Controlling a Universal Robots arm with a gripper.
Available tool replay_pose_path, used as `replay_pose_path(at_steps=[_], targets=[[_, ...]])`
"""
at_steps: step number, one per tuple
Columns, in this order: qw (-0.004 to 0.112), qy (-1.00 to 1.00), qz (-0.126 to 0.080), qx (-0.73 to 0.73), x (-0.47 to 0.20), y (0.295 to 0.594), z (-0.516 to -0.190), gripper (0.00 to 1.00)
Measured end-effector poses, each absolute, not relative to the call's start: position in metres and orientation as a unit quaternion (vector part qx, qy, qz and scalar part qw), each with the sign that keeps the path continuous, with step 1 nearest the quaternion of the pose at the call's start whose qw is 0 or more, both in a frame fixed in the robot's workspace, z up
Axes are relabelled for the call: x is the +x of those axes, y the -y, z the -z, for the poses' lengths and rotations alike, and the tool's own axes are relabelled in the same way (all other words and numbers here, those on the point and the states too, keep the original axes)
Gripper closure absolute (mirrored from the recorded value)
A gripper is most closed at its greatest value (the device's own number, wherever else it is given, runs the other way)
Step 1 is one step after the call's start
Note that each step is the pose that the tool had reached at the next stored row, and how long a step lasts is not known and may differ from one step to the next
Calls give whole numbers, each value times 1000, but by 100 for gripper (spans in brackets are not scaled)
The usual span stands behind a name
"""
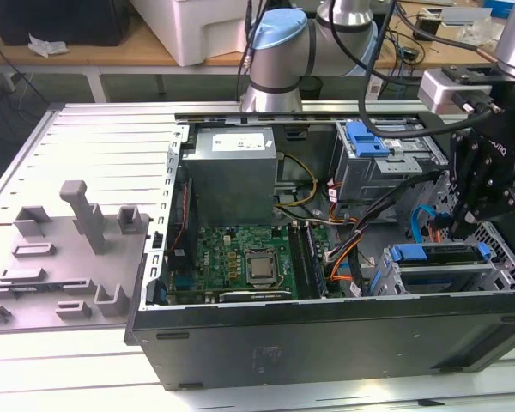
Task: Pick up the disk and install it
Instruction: 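Insert the first disk wire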
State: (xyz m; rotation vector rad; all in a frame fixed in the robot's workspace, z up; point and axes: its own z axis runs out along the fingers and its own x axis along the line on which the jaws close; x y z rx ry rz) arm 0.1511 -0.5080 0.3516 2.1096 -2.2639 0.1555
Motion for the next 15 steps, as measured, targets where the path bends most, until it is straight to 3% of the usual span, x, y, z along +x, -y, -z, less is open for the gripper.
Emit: replay_pose_path(at_steps=[10, 15], targets=[[20, 723, -50, 688, 151, 511, -350, 84], [14, 718, -43, 695, 151, 513, -350, 84]])
